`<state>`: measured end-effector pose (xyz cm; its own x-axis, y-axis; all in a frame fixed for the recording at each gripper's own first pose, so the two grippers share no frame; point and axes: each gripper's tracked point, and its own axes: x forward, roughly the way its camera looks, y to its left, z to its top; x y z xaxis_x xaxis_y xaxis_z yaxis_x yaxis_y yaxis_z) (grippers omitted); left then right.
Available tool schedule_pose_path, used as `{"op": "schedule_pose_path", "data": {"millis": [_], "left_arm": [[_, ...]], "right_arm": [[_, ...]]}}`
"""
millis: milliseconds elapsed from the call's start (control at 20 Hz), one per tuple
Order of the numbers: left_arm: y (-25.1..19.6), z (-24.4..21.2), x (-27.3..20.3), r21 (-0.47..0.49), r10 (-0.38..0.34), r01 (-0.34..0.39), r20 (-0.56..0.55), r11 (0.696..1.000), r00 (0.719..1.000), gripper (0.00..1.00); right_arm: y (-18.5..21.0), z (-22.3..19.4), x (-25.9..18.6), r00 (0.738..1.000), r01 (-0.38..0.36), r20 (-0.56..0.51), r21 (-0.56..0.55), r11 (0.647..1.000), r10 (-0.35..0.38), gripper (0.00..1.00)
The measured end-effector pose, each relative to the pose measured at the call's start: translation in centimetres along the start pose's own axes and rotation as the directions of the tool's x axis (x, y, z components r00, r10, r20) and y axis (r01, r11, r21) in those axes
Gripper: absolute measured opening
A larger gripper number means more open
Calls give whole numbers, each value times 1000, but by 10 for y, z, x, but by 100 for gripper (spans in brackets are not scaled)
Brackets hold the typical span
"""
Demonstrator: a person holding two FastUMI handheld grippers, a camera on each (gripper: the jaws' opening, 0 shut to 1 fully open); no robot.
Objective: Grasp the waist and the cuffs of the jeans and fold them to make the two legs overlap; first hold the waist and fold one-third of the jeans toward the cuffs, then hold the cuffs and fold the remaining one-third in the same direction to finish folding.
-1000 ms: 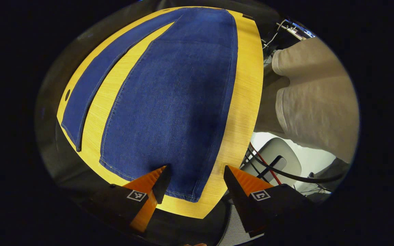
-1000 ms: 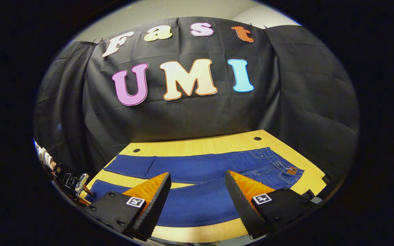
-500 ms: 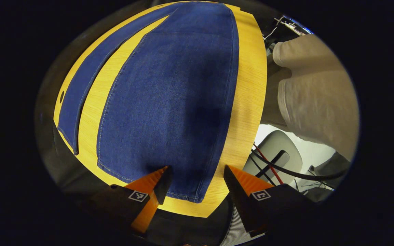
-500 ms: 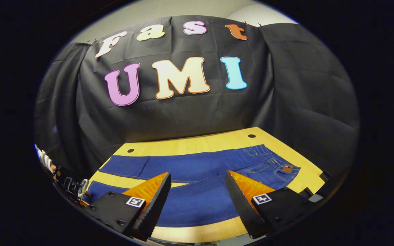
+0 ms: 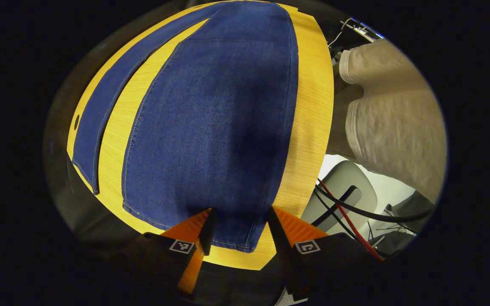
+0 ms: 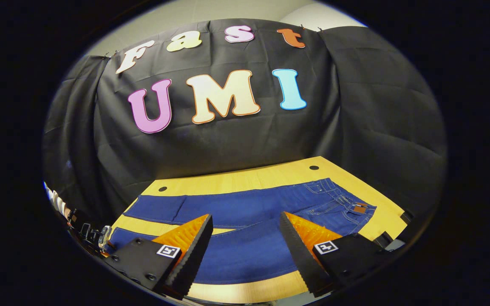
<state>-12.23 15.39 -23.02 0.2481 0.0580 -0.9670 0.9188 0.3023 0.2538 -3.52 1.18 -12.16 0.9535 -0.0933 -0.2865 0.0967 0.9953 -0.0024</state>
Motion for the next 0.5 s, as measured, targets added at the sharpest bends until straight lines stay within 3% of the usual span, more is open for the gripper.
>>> {"op": "schedule_pose_path", "data": {"millis": [250, 300, 350, 400, 500], "left_arm": [[12, 0, 0, -3, 8, -8, -12, 1000, 1000, 47], [15, 0, 0, -4, 12, -12, -13, 1000, 1000, 34], [17, 1, 0, -8, 15, -15, -10, 1000, 1000, 28], [20, 2, 0, -11, 18, -18, -11, 1000, 1000, 17], [21, 3, 1, -10, 22, -22, -11, 1000, 1000, 5]], "right_arm": [[-13, 3, -1, 1000, 18, -21, -26, 999, -18, 98], [-14, 3, -1, 999, 19, -29, -33, 999, -20, 98], [-15, 5, -3, 999, 16, -32, -34, 999, -17, 98], [-14, 8, -4, 999, 6, -32, -35, 999, -7, 98], [-18, 14, -10, 998, -26, -59, -74, 997, 22, 98]]}}
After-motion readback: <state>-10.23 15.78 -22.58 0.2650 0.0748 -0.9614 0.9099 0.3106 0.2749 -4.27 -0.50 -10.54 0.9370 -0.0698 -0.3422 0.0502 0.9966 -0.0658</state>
